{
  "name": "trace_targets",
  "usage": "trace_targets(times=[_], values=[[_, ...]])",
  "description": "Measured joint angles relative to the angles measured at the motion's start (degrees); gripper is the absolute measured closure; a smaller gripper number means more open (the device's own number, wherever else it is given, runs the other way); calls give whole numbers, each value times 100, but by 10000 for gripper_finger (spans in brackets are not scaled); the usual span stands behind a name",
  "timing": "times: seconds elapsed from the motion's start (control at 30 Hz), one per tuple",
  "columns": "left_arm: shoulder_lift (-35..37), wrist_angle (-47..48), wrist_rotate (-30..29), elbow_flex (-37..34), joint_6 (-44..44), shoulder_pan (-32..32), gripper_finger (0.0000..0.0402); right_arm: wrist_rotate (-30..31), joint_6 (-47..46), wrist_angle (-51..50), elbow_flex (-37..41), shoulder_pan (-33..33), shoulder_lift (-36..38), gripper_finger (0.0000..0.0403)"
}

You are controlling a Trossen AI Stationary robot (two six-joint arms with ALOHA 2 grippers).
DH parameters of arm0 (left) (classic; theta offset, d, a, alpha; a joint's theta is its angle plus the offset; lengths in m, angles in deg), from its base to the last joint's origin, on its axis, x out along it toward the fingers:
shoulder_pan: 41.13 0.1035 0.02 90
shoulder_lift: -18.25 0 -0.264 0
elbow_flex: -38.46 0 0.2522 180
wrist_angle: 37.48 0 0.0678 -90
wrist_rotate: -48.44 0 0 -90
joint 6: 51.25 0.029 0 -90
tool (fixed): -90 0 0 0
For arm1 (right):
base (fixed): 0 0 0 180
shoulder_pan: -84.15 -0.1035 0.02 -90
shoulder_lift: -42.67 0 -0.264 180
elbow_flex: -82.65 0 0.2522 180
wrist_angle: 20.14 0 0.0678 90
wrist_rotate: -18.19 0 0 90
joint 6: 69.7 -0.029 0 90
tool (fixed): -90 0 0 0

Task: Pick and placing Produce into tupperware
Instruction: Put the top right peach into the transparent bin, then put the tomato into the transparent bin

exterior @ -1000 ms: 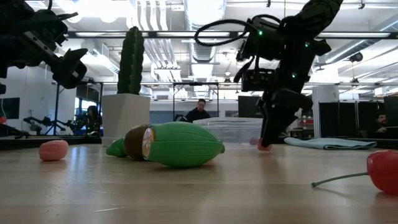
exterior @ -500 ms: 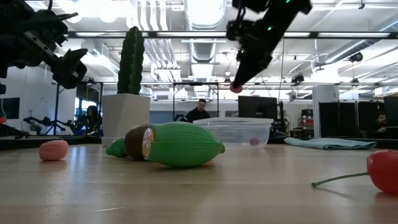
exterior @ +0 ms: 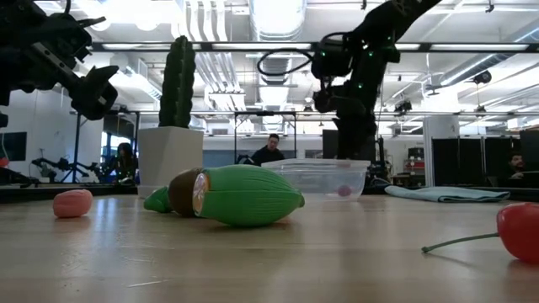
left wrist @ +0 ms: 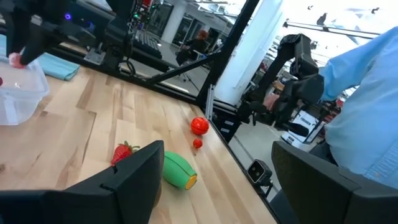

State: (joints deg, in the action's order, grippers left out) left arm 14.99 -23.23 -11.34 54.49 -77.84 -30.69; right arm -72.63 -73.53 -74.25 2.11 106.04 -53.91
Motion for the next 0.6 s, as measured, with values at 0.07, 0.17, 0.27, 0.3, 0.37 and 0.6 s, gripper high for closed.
trace_targets(times=[0.07,0.17,0.27,0.3,0.37,0.6], values=[[2,-2,-2,2,0,1,118,52,28,155,4,-64,-17,309],[2,-2,-2,2,0,0,118,66,77,188,-28,-63,-18,309],[2,-2,-1,0,0,0,118,82,178,152,-17,-59,-33,298],[2,-2,-2,2,0,0,118,81,184,141,-13,-59,-35,292],[2,-2,-2,2,0,1,118,68,202,134,-4,-63,-35,275],[2,-2,0,2,0,0,118,63,232,170,-50,-159,-30,210]])
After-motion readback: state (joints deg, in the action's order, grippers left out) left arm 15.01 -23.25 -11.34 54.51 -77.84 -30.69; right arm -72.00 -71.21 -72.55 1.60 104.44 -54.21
